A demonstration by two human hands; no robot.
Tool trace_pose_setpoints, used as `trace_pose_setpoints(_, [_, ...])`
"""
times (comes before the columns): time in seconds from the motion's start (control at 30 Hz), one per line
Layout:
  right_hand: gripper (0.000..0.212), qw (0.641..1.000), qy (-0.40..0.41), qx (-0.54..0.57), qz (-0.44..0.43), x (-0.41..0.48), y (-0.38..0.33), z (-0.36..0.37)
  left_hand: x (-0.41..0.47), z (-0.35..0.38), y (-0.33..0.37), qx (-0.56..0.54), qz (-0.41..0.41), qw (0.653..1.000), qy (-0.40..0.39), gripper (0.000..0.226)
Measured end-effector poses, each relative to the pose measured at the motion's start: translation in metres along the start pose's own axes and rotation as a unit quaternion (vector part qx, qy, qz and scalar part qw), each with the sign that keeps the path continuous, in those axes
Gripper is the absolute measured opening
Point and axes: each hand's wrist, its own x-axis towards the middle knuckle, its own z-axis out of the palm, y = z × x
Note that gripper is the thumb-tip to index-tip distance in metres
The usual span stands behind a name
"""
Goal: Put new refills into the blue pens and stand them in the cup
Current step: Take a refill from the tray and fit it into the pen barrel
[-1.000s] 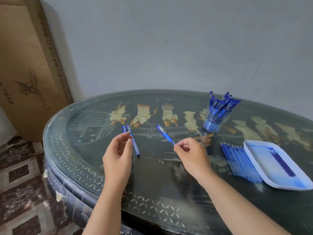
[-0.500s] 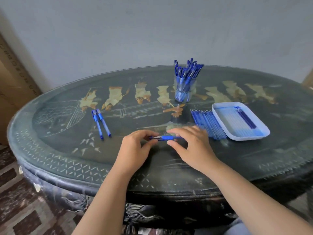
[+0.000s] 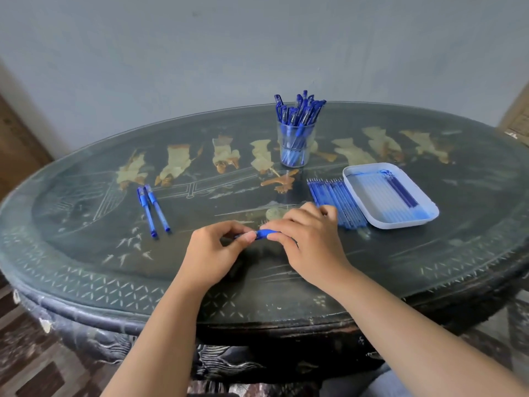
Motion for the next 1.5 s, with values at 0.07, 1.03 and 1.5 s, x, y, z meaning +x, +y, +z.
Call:
trace_pose_setpoints(0.07, [0.020,1.000,0.010,-0.008,-0.010,0.000,-0.001,0.000,0.001,0.000,0.000,-0.021,-0.013,1.000,-0.005,0.016])
trace_pose_setpoints(1.03, [0.019,0.993,0.078,-0.084,0.013,0.000,0.003,-0.002,0.002,0.000,-0.010,0.085,0.078,0.992,0.051,0.019])
trace_pose_setpoints(1.5, [0.016,0.998,0.039,-0.051,0.002,0.000,0.005,0.003,0.002,-0.003,0.000,-0.018,0.055,0.998,0.040,0.017])
